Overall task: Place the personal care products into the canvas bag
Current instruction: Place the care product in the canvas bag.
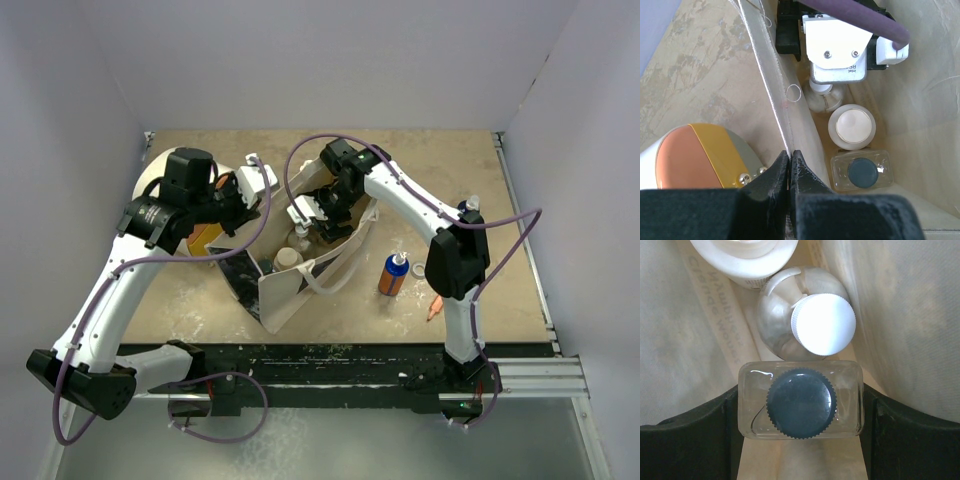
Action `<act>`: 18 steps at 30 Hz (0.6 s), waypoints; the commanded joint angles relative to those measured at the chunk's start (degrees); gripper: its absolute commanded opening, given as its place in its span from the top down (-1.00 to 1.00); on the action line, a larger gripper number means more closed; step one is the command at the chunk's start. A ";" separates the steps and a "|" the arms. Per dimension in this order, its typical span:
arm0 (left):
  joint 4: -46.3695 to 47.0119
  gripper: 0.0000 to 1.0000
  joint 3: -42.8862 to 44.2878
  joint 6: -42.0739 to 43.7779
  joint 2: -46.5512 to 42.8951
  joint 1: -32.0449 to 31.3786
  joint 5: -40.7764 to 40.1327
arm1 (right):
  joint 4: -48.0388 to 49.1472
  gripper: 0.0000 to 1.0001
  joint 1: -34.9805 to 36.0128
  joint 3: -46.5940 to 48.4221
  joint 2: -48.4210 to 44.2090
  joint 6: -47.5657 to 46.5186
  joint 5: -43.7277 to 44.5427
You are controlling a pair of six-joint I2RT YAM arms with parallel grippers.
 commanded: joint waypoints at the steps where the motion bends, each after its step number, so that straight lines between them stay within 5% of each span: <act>1: -0.21 0.91 -0.71 0.82 -1.50 0.50 0.44 | -0.42 -0.49 0.48 0.99 -4.36 1.68 -2.64; 18: 0.23 0.92 -1.49 0.67 -1.50 0.60 0.71 | -0.47 -0.72 0.50 2.69 -7.20 3.61 -3.94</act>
